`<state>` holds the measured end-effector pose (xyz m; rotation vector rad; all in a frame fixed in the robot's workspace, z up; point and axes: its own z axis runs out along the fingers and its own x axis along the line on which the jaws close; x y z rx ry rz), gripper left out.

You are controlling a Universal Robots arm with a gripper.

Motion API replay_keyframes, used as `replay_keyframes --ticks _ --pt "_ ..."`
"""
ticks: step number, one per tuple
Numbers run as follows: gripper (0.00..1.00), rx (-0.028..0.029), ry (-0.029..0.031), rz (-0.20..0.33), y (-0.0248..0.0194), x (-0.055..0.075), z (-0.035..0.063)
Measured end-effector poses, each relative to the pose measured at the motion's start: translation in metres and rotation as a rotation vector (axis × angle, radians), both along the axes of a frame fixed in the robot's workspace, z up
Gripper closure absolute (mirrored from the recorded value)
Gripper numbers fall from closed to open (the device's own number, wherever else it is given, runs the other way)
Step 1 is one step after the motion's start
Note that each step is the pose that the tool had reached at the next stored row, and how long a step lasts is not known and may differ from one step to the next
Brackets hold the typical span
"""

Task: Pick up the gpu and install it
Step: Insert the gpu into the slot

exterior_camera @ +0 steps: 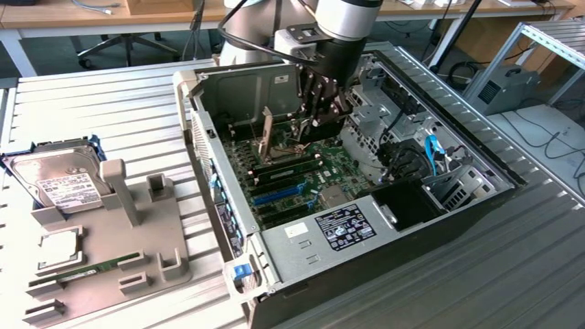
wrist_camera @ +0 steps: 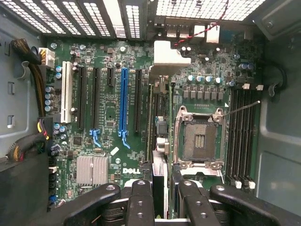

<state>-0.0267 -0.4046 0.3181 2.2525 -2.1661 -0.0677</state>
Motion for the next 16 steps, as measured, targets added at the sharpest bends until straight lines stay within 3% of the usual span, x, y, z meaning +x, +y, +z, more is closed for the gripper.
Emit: replay_keyframes --ticks 3,7,10,13,15,16 --pt "0.74 0.0001 0.0 -0.027 0.0 0.0 -0.0001" --pt "0.74 0.0001 -0.0001 -0.027 -0.0082 0.0 -0.0004" --pt "0.74 0.0001 -0.0001 -0.027 -0.0155 0.0 -0.0007" --pt "0.74 0.0002 -0.0001 -0.027 -0.0267 0.0 -0.0009" --pt "0.74 0.0002 -0.0001 -0.027 -0.0297 0.0 -0.0009" --pt "0.74 0.0005 -0.0001 -0.027 -0.0335 0.0 -0.0009"
